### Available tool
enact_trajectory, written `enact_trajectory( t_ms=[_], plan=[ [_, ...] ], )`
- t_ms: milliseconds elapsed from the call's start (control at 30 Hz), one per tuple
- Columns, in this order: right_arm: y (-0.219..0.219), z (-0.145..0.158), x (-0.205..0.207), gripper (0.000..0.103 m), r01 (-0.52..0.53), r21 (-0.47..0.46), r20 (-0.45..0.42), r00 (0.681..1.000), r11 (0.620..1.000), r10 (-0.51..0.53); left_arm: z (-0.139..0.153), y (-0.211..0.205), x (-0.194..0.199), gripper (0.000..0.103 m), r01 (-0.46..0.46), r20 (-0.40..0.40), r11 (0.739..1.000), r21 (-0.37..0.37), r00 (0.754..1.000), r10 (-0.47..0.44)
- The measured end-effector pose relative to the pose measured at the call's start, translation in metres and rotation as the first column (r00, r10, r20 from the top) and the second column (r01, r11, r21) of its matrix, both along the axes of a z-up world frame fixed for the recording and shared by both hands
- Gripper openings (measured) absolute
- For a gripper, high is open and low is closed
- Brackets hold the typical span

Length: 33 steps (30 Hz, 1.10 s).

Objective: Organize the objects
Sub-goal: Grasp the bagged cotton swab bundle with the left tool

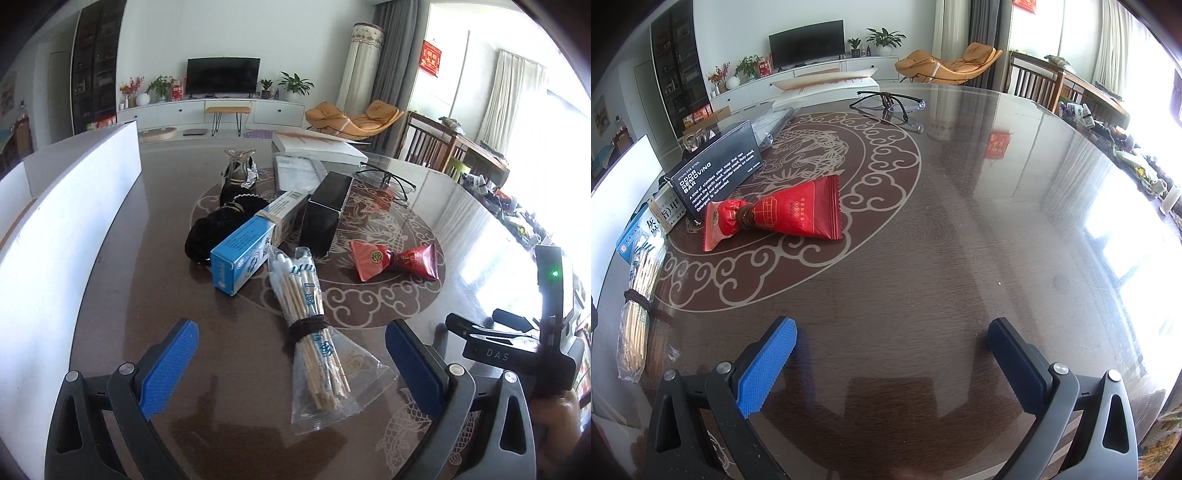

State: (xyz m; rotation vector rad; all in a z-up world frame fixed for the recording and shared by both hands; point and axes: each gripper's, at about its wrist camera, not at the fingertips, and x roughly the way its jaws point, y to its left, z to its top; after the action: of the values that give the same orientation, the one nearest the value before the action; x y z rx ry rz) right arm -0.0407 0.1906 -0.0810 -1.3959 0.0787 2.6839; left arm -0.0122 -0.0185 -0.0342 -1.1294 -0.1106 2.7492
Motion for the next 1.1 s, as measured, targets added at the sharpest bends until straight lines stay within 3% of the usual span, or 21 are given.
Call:
enact_trajectory(
  t_ms=[100,167,367,533,600,667,733,833,1100],
  plan=[
    [0.0,0.0,0.0,0.103,0.0,0.0,0.0,1.0,1.0,0.0,-0.008,0.016,-0.013,0.103,-0.035,0.025,0.995,-0.091,0.999,0.038],
    [0.0,0.0,0.0,0.103,0.0,0.0,0.0,1.0,1.0,0.0,-0.019,0.019,-0.026,0.103,-0.061,0.084,0.991,-0.122,0.994,0.071],
    [0.0,0.0,0.0,0.103,0.0,0.0,0.0,1.0,1.0,0.0,-0.041,0.017,-0.04,0.103,-0.083,0.186,0.984,-0.157,0.976,0.112],
    [0.0,0.0,0.0,0.103,0.0,0.0,0.0,1.0,1.0,0.0,-0.041,0.016,-0.045,0.103,-0.083,0.193,0.984,-0.159,0.975,0.113],
    [0.0,0.0,0.0,0.103,0.0,0.0,0.0,1.0,1.0,0.0,-0.037,0.015,-0.046,0.087,-0.089,0.173,0.984,-0.155,0.978,0.116],
    [0.0,0.0,0.0,0.103,0.0,0.0,0.0,1.0,1.0,0.0,-0.032,0.014,-0.041,0.049,-0.083,0.149,0.986,-0.147,0.983,0.105],
    [0.0,0.0,0.0,0.103,0.0,0.0,0.0,1.0,1.0,0.0,-0.029,0.013,-0.032,0.031,-0.068,0.143,0.988,-0.141,0.986,0.088],
    [0.0,0.0,0.0,0.103,0.0,0.0,0.0,1.0,1.0,0.0,-0.028,0.006,-0.019,0.03,-0.059,0.144,0.992,-0.107,0.987,0.074],
    [0.0,0.0,0.0,0.103,0.0,0.0,0.0,1.0,1.0,0.0,-0.028,-0.013,0.034,0.03,-0.036,0.143,0.988,-0.15,0.988,0.058]
  ],
)
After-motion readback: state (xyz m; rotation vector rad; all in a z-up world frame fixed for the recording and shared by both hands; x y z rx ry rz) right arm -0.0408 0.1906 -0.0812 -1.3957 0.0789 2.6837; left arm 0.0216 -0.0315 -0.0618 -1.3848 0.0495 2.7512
